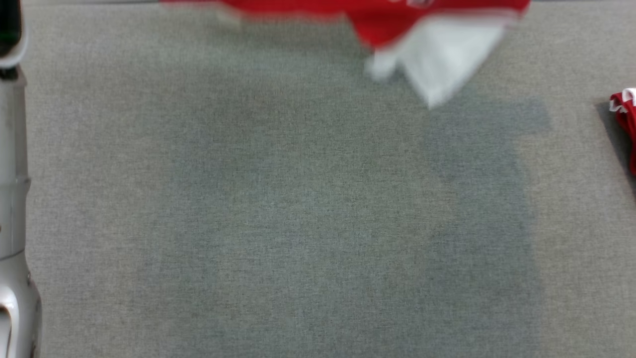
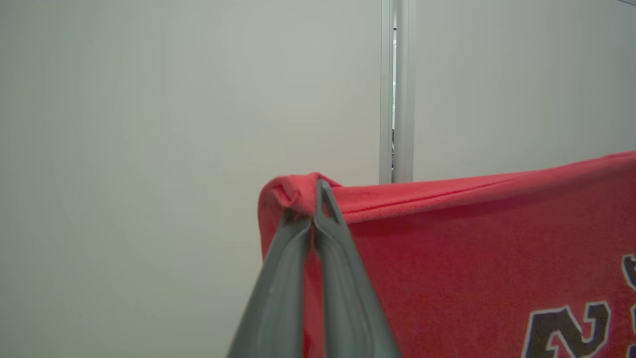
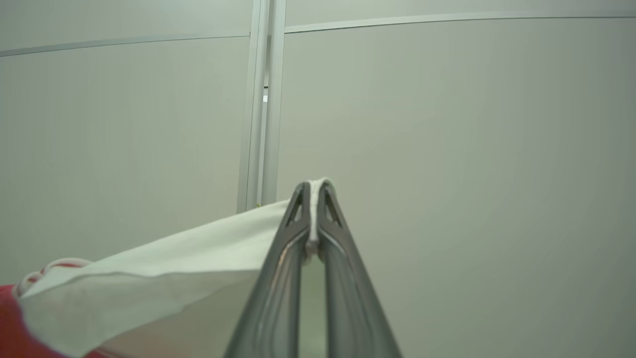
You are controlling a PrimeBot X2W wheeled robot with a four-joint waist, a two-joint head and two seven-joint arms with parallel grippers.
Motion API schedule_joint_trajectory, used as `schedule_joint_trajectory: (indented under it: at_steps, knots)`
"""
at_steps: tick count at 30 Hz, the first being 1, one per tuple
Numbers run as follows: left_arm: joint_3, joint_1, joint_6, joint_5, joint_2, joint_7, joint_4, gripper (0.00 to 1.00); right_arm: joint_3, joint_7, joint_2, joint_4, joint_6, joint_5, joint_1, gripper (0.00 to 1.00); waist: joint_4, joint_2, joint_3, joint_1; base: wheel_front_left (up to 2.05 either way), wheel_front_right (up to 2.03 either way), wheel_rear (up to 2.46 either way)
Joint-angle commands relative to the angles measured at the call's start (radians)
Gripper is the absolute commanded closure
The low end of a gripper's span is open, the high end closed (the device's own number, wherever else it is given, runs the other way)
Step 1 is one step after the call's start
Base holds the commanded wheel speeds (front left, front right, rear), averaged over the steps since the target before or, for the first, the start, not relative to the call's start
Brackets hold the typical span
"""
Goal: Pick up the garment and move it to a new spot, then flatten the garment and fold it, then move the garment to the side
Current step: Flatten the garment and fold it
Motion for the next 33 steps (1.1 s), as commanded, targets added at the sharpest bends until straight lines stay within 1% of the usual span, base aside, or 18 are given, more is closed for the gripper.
schedule_joint_trajectory:
  at_steps: [1, 4, 7, 11, 15, 17, 19, 22, 24, 26, 30, 33]
  knots:
    - [0.004, -0.013, -0.003, 0.002, 0.0, -0.015, 0.019, 1.0, -0.005, -0.015, 0.004, 0.016, 0.0, -0.003, -0.016, 1.0, 0.009, 0.0, 0.014, -0.0004, 0.0, 0.0, 0.0]
    - [-0.004, -0.03, -0.007, 0.006, -0.013, -0.079, 0.099, 1.0, -0.013, -0.055, 0.013, 0.069, 0.0, -0.003, -0.032, 1.0, -0.004, 0.0, 0.021, -0.0004, 0.0, 0.0, 0.0]
    - [-0.016, 0.035, -0.013, 0.005, -0.013, -0.123, 0.171, 1.0, 0.015, -0.076, 0.009, 0.099, 0.0, 0.019, 0.056, 1.0, -0.015, 0.0, 0.02, -0.0004, 0.0, 0.0, 0.0]
    - [-0.006, 0.175, -0.013, -0.013, -0.026, -0.159, 0.264, 1.0, 0.023, -0.096, 0.022, 0.086, -0.001, 0.089, 0.237, 1.0, -0.028, 0.0, 0.016, -0.0004, 0.0, 0.0, 0.0]
    - [0.035, 0.363, -0.015, -0.035, -0.069, -0.17, 0.327, 1.0, 0.009, -0.103, 0.053, 0.037, -0.001, 0.167, 0.505, 1.0, -0.031, 0.0, 0.012, -0.0004, 0.0, 0.0, 0.0]
    - [0.071, 0.461, -0.016, -0.032, -0.099, -0.171, 0.326, 1.0, 0.025, -0.105, 0.07, 0.018, -0.001, 0.193, 0.646, 1.0, -0.034, 0.0, 0.003, -0.0004, 0.0, 0.0, 0.0]
    - [0.097, 0.562, -0.019, -0.017, -0.131, -0.17, 0.319, 1.0, 0.018, -0.106, 0.091, 0.005, -0.001, 0.223, 0.772, 1.0, -0.039, 0.0, -0.01, -0.0004, 0.0, 0.0, 0.0]
    - [0.157, 0.693, -0.021, 0.003, -0.178, -0.17, 0.293, 1.0, -0.027, -0.106, 0.119, -0.014, -0.001, 0.257, 0.93, 1.0, -0.042, 0.0, -0.037, -0.0004, 0.0, 0.0, 0.0]
    - [0.192, 0.77, -0.022, 0.021, -0.206, -0.17, 0.272, 1.0, -0.019, -0.106, 0.135, -0.017, -0.001, 0.262, 1.024, 1.0, -0.044, 0.0, -0.059, -0.0004, 0.0, 0.0, 0.0]
    - [0.216, 0.84, -0.021, 0.046, -0.232, -0.17, 0.248, 1.0, -0.004, -0.106, 0.139, -0.014, -0.001, 0.254, 1.099, 1.0, -0.045, 0.0, -0.084, -0.0004, 0.0, 0.0, 0.0]
    - [0.25, 0.935, -0.022, 0.072, -0.264, -0.171, 0.209, 1.0, 0.027, -0.106, 0.152, 0.006, -0.001, 0.26, 1.212, 1.0, -0.043, 0.0, -0.143, -0.0004, 0.0, 0.0, 0.0]
    - [0.24, 1.003, -0.022, 0.084, -0.28, -0.171, 0.186, 1.0, 0.041, -0.105, 0.159, 0.019, -0.001, 0.268, 1.279, 1.0, -0.039, 0.0, -0.193, -0.0004, 0.0, 0.0, 0.0]
